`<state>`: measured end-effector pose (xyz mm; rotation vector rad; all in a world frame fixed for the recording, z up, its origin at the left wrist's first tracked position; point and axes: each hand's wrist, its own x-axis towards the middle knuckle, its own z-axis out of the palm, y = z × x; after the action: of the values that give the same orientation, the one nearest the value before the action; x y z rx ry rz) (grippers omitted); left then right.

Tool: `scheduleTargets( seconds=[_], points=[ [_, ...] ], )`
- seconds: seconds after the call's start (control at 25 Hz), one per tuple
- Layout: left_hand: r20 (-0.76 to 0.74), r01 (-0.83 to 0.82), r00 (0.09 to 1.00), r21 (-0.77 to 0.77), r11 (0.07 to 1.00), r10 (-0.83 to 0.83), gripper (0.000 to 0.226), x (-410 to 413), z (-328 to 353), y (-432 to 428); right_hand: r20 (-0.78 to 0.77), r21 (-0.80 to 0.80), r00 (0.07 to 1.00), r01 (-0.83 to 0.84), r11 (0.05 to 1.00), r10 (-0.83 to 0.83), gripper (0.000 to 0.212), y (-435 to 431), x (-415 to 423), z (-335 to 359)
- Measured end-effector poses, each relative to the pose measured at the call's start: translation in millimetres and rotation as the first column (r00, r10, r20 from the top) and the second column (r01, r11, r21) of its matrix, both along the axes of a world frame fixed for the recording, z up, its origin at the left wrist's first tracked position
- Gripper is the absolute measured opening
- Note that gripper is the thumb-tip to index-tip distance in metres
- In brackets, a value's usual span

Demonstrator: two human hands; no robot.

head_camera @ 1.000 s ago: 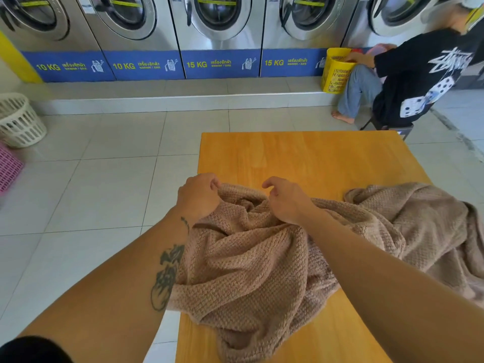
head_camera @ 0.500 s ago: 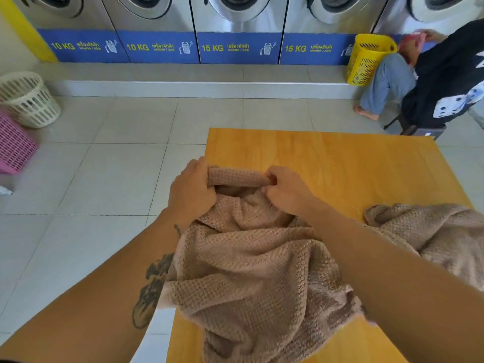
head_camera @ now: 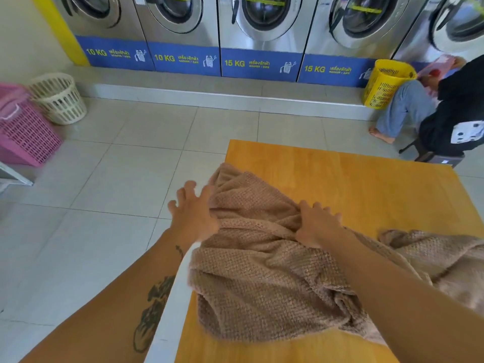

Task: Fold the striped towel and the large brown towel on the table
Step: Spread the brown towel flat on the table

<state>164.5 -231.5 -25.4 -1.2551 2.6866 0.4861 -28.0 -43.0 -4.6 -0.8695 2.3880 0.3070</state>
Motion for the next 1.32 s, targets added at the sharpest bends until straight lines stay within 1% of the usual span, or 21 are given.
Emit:
scheduleTargets(
  seconds=[0.04,0.12,0.2,0.24,0.28,0.36,0.44,0.56,0.6,0.68,0.76,0.8,0.88,0.92,0.96,1.04,1.12,1.2,1.24,1.28,1.32],
  points=[
    [0.004,0.067,0.998,0.095,0.993,-0.067,0.073,1.6,-7.1,8.5,-0.038,-0.062,0.999,-0.035,0.997,0.033,0.05,5.4,2.5,-2.2],
    [-0.006,0.09,0.996,0.248,0.965,-0.091,0.071,6.5,-16.1,18.9,-0.201,-0.323,0.977,-0.131,0.937,0.067,0.036,14.4,9.0,-4.0],
    [-0.035,0.051,0.998,0.246,0.968,-0.044,0.067,13.1,-17.0,18.0,-0.344,-0.582,0.939,-0.217,0.783,0.005,0.034,19.8,17.8,1.2],
    [-0.039,0.048,0.998,0.216,0.975,-0.04,0.062,17.3,-15.2,16.5,-0.367,-0.634,0.93,-0.243,0.734,-0.01,0.036,20.9,21.9,4.8],
    [-0.042,0.05,0.998,0.17,0.984,-0.044,0.057,23.4,-12.7,15.6,-0.379,-0.612,0.925,-0.262,0.746,0.014,0.04,22.2,27.8,9.7],
    [-0.069,0.045,0.997,0.066,0.997,-0.041,0.047,38.1,-10.9,14.6,-0.356,-0.462,0.931,-0.253,0.85,0.084,0.051,26.9,41.7,13.2],
    [-0.086,0.047,0.995,0.035,0.998,-0.044,0.047,53.2,-10.3,17.9,-0.332,-0.382,0.938,-0.231,0.895,0.1,0.06,37.7,60.5,13.1],
    [-0.087,0.045,0.996,0.097,0.994,-0.037,0.069,80.5,-7.1,31.8,-0.319,-0.498,0.941,-0.27,0.824,0.115,0.045,62.0,105.3,16.9],
    [-0.111,0.064,0.992,0.074,0.995,-0.055,0.071,90.4,-4.6,40.1,-0.317,-0.531,0.938,-0.297,0.793,0.139,0.038,71.4,122.4,15.7],
    [-0.267,0.183,0.946,-0.029,0.983,-0.183,0.053,109.5,-1.0,65.7,-0.255,-0.501,0.951,-0.285,0.817,0.175,0.03,90.9,152.5,9.0],
    [-0.362,0.369,0.865,-0.006,0.929,-0.346,0.026,125.8,-3.2,98.4,-0.137,-0.324,0.976,-0.207,0.923,0.171,0.042,109.9,174.5,-1.3],
    [-0.333,0.457,0.847,0.055,0.888,-0.415,0.022,132.2,-4.6,114.8,-0.122,-0.222,0.981,-0.176,0.959,0.151,0.049,118.4,181.2,-8.3],
    [-0.152,0.527,0.848,0.155,0.836,-0.507,0.031,143.3,-13.2,143.1,-0.166,-0.139,0.979,-0.144,0.98,0.12,0.042,128.3,191.0,-16.3],
    [-0.091,0.529,0.848,0.123,0.839,-0.522,0.03,145.7,-19.4,150.9,-0.186,-0.159,0.978,-0.127,0.979,0.096,0.032,129.4,193.9,-16.3],
    [-0.089,0.529,0.848,0.069,0.846,-0.523,0.023,145.7,-21.9,155.1,-0.156,-0.221,0.987,-0.074,0.973,0.039,0.02,129.6,195.7,-13.1],
    [-0.154,0.512,0.852,0.037,0.858,-0.501,0.012,144.5,-11.8,158.4,0.043,-0.445,0.993,0.117,0.888,-0.109,0.006,130.0,201.8,7.4],
    [-0.34,0.451,0.859,0.153,0.879,-0.382,0.012,142.1,14.2,152.7,0.172,-0.639,0.966,0.257,0.725,-0.192,0.011,131.8,202.3,33.9],
    [-0.53,0.355,0.825,0.215,0.91,-0.197,0.016,137.2,45.3,143.1,0.152,-0.78,0.969,0.24,0.578,-0.196,0.012,135.8,200.6,63.4],
    [-0.583,0.323,0.798,0.199,0.925,-0.154,0.018,133.5,59.4,138.3,0.154,-0.81,0.973,0.222,0.543,-0.17,0.009,137.8,198.1,74.9],
    [-0.617,0.314,0.775,0.185,0.931,-0.138,0.019,132.8,74.2,137.9,0.16,-0.807,0.978,0.207,0.553,-0.132,0.012,142.2,199.2,83.9],
    [-0.628,0.322,0.765,0.179,0.93,-0.144,0.019,132.2,86.0,139.5,0.142,-0.775,0.986,0.163,0.611,-0.084,0.025,144.6,200.0,89.6]
  ],
)
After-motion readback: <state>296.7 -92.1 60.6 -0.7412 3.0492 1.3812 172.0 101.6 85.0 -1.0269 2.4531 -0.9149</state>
